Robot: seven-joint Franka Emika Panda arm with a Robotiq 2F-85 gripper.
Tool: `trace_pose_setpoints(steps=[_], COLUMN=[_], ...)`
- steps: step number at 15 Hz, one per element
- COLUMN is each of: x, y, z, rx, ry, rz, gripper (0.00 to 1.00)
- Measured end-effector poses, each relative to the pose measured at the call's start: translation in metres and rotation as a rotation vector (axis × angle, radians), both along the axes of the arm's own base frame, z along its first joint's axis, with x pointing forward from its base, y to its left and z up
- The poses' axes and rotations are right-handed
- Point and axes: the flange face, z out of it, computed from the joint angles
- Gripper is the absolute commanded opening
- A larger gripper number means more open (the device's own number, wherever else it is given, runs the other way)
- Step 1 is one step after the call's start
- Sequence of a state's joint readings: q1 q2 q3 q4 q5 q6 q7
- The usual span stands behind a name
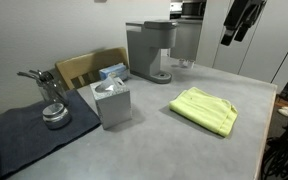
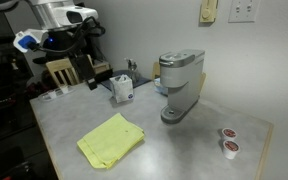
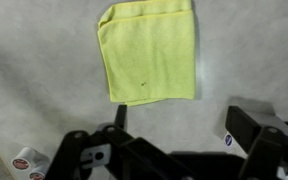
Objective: Unfold the towel once
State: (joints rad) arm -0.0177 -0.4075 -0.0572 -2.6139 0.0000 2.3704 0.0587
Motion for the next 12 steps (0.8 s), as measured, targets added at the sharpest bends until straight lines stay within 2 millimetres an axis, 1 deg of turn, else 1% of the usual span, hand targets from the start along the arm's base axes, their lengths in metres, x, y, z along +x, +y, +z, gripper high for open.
trace_pose_setpoints(steps=[4,6,10,12], x=[0.0,0.001,0.001,0.0], y=[0.0,-0.004,-0.03,-0.041], z=[0.002,0.004,0.007,0.007], rx=[-0.011,-0.037,-0.088,-0.087], ry=[-0.006,-0.021,-0.05,-0.054], rz=[-0.002,-0.007,-0.038,-0.057], gripper=[1.0,1.0,1.0,1.0])
